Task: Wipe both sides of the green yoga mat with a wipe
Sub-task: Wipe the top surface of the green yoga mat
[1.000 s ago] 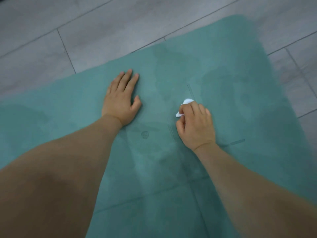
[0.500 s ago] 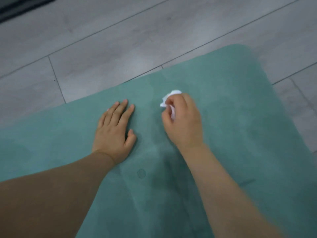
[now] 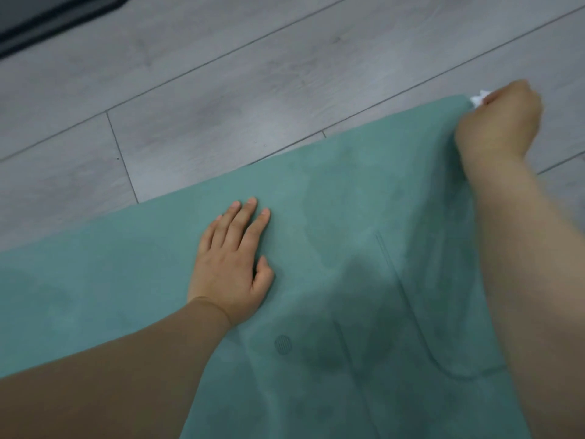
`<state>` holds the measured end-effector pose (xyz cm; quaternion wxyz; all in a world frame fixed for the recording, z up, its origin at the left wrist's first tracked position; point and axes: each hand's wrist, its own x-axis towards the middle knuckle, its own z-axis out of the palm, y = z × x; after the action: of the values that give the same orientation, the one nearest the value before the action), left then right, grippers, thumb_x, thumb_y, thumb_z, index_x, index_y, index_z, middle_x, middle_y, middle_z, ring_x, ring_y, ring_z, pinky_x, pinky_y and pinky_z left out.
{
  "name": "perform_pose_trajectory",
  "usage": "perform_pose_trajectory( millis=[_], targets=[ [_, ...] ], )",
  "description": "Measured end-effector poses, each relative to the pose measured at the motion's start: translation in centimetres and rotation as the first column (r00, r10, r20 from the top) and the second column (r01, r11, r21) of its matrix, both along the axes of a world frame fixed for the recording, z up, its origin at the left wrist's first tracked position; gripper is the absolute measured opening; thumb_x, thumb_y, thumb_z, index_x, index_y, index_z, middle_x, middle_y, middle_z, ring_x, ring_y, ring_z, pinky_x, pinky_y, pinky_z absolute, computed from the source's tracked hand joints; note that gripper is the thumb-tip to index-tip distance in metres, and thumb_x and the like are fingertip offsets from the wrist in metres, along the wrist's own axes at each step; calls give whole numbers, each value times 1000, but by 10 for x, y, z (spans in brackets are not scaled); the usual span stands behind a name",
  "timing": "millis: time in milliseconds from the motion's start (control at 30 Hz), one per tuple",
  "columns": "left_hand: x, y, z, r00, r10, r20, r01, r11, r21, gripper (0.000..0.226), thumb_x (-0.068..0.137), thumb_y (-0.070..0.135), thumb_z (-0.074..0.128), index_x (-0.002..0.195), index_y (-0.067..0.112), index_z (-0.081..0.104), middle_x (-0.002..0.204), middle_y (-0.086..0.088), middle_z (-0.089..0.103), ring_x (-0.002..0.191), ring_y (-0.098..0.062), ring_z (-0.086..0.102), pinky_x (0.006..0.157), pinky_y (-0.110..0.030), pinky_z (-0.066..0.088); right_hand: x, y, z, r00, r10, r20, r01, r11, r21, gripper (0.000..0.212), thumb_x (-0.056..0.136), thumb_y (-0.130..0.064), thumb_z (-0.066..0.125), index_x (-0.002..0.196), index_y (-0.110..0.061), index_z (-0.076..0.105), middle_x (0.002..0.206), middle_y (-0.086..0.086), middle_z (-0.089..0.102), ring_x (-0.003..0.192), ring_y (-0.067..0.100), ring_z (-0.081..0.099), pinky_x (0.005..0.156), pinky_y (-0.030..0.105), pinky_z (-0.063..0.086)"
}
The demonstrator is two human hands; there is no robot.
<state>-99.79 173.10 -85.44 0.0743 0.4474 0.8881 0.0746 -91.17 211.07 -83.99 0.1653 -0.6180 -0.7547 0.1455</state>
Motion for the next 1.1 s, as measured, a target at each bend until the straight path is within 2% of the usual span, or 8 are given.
perform_pose_trajectory(
  millis=[100, 233, 433, 533, 733, 933, 1000, 1100],
  targets=[
    [0, 0, 1, 1000, -4, -5, 4, 1000, 1, 69, 83, 33, 40, 150, 15, 39, 158, -8, 33, 147, -26, 25, 119, -43, 17, -48, -98, -8, 879, 469, -86, -468, 883, 34, 22, 86, -7, 48, 103, -5, 60, 112, 16, 60, 104, 33, 57, 88, 35, 40],
    [1, 1, 2, 1000, 8, 7, -8, 1000, 28, 66, 82, 33, 41, 143, 9, 44, 154, -12, 38, 145, -28, 28, 119, -44, 19, -62, -219, -16, 312, 946, -90, -950, 313, 1, 28, 86, -5, 49, 112, -5, 60, 114, 18, 59, 102, 35, 58, 88, 39, 47],
    [1, 0, 3, 1000, 3, 18, -3, 1000, 14, 67, 82, 32, 41, 145, 11, 44, 156, -10, 36, 147, -26, 26, 119, -44, 18, -5, -24, 1, 953, 301, 18, -302, 953, 33, 29, 87, -15, 44, 106, -5, 64, 115, 17, 63, 109, 32, 57, 92, 32, 41],
    [0, 0, 4, 1000, 4, 24, -4, 1000, 6, 67, 82, 32, 41, 146, 11, 43, 157, -9, 35, 147, -26, 26, 119, -45, 18, -20, -51, 0, 981, 191, -21, -190, 982, 6, 27, 88, -15, 48, 108, -5, 64, 114, 15, 64, 108, 30, 57, 90, 28, 40],
    [0, 1, 0, 1000, 3, 17, -4, 999, 36, 66, 81, 32, 42, 142, 8, 46, 155, -11, 37, 146, -27, 28, 118, -48, 22, -29, -201, -5, 215, 971, -101, -977, 213, -31, 16, 83, -5, 57, 98, -6, 62, 104, 16, 61, 92, 36, 60, 74, 37, 46],
    [1, 1, 0, 1000, 7, 4, -7, 999, 36, 66, 80, 32, 42, 142, 8, 47, 155, -10, 37, 146, -27, 27, 118, -46, 21, 15, -25, 3, 963, 268, -24, -266, 962, 67, 26, 87, -15, 47, 102, -4, 65, 113, 17, 65, 107, 33, 57, 90, 30, 39],
    [1, 0, 0, 1000, 8, 1, -8, 999, 36, 66, 81, 32, 41, 142, 8, 47, 155, -10, 37, 145, -27, 27, 118, -46, 21, 13, -34, -1, 993, 111, -42, -111, 994, 13, 27, 84, -15, 47, 99, -3, 65, 114, 14, 66, 109, 31, 59, 89, 30, 43],
    [1, 0, 0, 1000, 8, -3, -8, 1000, 31, 66, 81, 32, 42, 143, 9, 46, 155, -10, 37, 146, -27, 28, 118, -46, 21, -11, -119, -8, 904, 393, -167, -390, 919, 51, 19, 82, -10, 52, 89, -3, 68, 97, 15, 69, 94, 31, 64, 82, 32, 45]
  ],
)
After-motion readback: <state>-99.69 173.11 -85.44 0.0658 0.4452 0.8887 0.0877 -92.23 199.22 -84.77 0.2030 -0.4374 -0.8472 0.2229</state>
